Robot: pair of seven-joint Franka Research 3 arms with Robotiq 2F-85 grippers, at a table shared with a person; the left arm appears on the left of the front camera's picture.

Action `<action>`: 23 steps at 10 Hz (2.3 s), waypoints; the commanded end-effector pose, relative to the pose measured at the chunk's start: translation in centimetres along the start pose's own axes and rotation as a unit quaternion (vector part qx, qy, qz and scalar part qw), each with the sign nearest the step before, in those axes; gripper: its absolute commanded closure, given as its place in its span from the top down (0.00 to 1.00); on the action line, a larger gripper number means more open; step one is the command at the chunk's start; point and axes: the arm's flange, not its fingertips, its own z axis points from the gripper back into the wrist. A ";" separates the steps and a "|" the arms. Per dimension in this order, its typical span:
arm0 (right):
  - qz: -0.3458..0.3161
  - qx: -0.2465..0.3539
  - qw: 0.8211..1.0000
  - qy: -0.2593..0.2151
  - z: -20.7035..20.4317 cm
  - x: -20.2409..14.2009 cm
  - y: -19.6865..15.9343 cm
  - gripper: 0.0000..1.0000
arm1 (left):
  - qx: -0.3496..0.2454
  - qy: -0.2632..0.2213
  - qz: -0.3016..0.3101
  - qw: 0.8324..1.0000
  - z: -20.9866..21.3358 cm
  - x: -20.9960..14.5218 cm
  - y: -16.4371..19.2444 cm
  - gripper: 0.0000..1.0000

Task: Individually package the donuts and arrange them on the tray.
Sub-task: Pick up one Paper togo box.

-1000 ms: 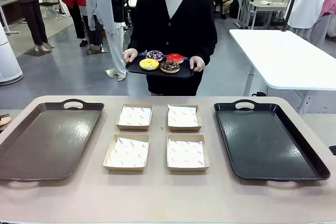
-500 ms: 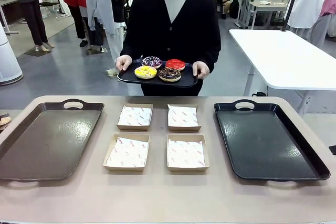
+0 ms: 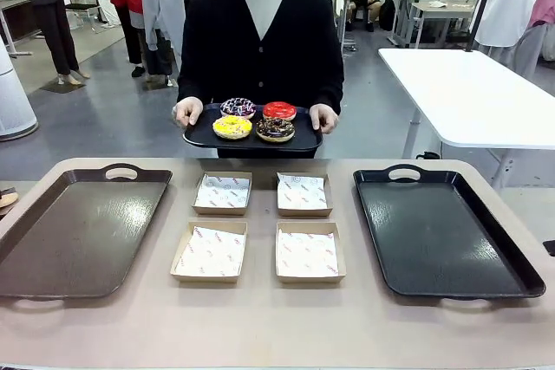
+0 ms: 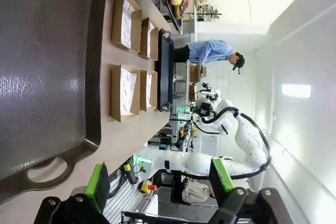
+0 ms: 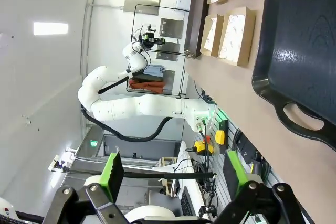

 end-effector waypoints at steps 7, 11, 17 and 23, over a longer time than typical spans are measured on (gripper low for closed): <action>-0.001 0.004 1.000 0.001 0.0 0.0 -0.1 1.00 | -0.004 0.002 0.001 1.000 0.0 -0.1 -0.1 1.00; -0.001 0.004 1.000 0.001 0.0 0.0 -0.1 1.00 | -0.004 0.002 0.001 1.000 0.0 -0.1 -0.1 1.00; -0.001 0.004 1.000 0.001 0.0 0.0 -0.1 1.00 | -0.004 0.002 0.001 1.000 0.0 -0.1 -0.1 1.00; 0.038 -0.131 0.990 0.046 -7.2 8.5 8.0 1.00 | -0.004 0.002 0.001 1.000 0.0 -0.1 -0.1 1.00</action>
